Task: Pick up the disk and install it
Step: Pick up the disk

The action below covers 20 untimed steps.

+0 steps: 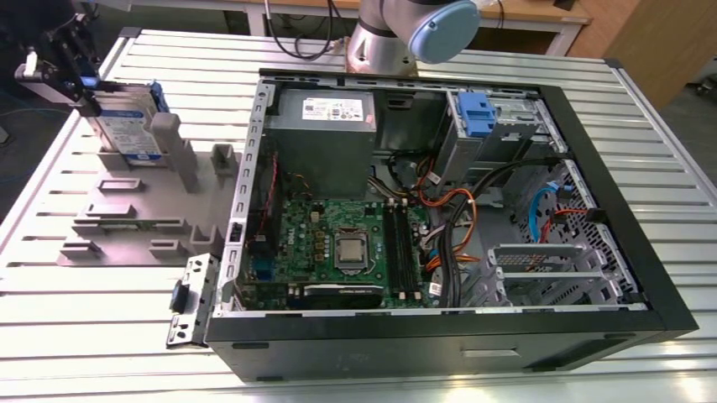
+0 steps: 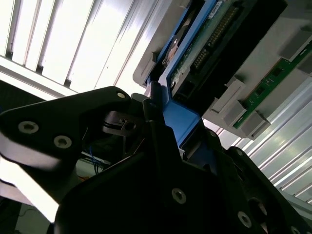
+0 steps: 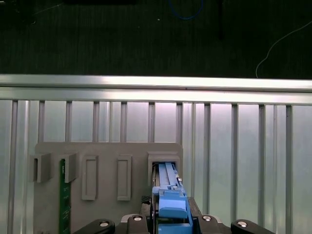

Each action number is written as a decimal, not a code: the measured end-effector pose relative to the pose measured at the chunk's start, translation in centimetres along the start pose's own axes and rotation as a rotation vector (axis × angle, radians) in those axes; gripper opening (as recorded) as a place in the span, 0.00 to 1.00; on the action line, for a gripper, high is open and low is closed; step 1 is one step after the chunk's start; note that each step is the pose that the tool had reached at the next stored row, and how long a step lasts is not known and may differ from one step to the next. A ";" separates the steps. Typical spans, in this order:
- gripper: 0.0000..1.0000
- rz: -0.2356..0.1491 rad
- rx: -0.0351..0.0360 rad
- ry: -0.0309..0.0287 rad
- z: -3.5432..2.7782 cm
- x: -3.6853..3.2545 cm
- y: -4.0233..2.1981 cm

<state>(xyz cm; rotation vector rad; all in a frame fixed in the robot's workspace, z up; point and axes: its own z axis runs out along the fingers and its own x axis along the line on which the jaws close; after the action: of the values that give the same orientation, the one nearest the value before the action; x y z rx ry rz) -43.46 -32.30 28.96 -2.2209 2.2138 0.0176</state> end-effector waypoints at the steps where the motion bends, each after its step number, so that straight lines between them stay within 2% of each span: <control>1: 0.37 0.000 -0.0002 0.0001 -0.01 0.00 0.00; 7: 0.38 0.000 -0.0004 0.0002 -0.04 0.00 0.00; 8: 0.45 0.000 -0.0004 0.0002 -0.04 0.00 0.00; 14: 0.45 0.000 -0.0003 0.0001 -0.05 0.00 0.00; 16: 0.43 0.000 -0.0003 0.0002 -0.06 0.00 0.00; 17: 0.37 0.000 -0.0004 0.0002 -0.06 0.00 0.00; 20: 0.36 0.000 -0.0003 0.0001 -0.06 0.00 0.00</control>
<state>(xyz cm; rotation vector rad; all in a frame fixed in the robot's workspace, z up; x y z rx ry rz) -43.46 -32.31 29.02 -2.2211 2.2140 0.0177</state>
